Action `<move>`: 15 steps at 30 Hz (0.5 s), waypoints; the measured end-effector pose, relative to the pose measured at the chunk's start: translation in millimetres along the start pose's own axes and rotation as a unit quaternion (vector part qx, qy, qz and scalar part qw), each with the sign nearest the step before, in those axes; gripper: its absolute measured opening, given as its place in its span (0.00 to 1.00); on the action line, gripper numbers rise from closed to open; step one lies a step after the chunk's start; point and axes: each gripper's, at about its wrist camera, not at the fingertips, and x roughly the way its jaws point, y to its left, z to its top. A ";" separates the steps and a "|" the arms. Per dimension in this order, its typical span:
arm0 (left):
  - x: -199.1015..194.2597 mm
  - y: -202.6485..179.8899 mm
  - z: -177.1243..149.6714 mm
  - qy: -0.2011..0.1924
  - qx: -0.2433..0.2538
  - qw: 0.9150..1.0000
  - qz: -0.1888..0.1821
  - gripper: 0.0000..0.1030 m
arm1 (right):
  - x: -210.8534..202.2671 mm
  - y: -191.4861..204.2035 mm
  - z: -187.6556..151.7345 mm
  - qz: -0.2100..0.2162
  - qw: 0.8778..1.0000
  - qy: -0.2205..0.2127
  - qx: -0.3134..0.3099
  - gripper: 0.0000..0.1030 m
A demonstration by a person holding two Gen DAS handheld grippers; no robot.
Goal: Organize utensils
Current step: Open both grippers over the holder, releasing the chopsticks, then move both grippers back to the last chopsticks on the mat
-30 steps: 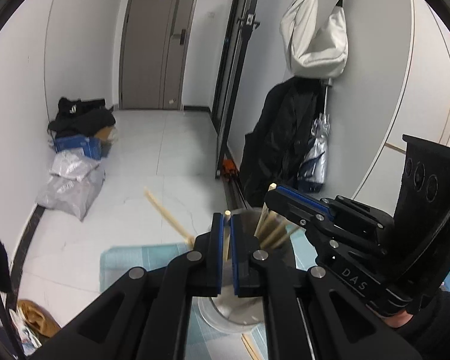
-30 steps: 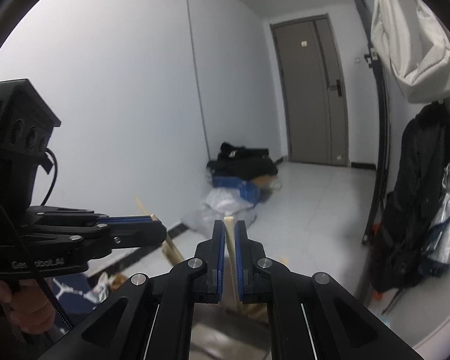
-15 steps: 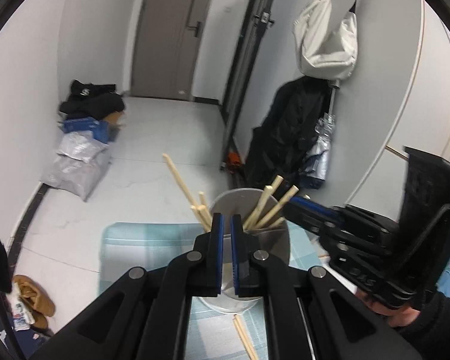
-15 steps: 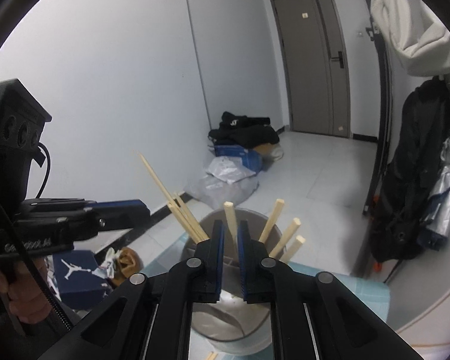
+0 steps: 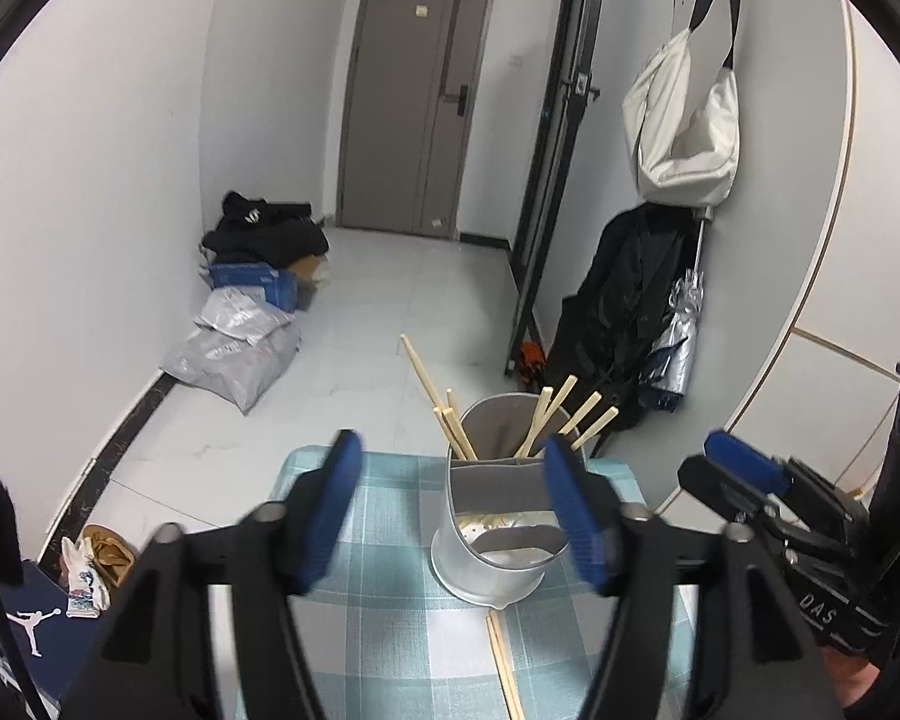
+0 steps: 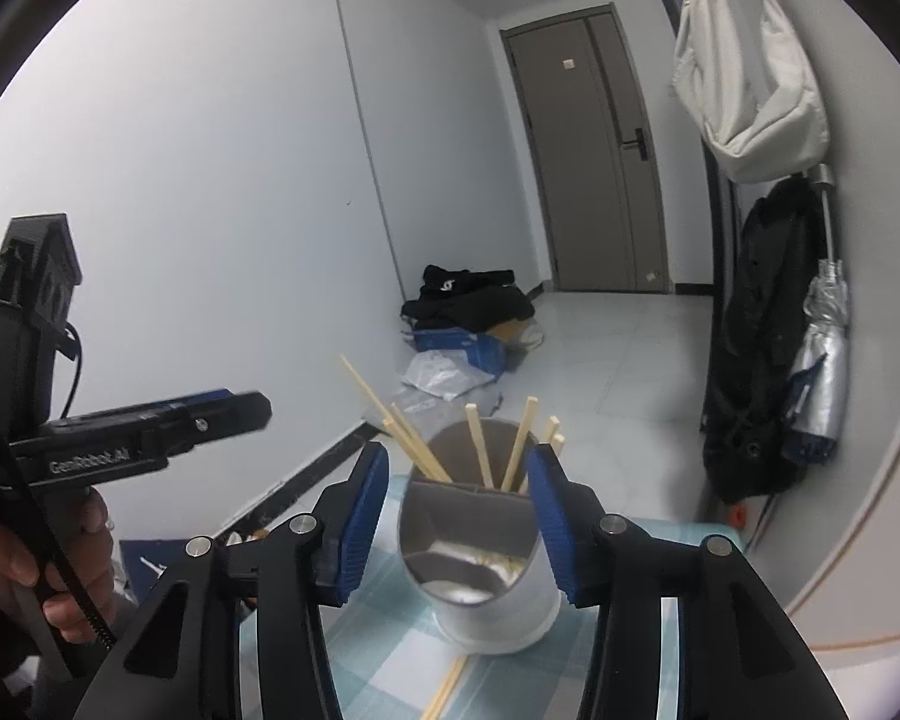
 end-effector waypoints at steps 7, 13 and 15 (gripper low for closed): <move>-22.1 -5.5 -9.1 -0.042 -0.006 0.999 0.022 0.85 | -23.8 8.6 -15.0 -0.004 1.000 -0.007 0.013 0.56; -28.9 -4.8 -24.7 -0.061 -0.014 0.997 0.042 0.93 | -34.3 16.4 -34.3 -0.017 1.000 -0.005 0.016 0.66; -27.5 -3.6 -31.3 -0.060 -0.018 0.997 0.045 0.93 | -35.8 17.7 -41.5 -0.025 1.000 -0.003 0.017 0.69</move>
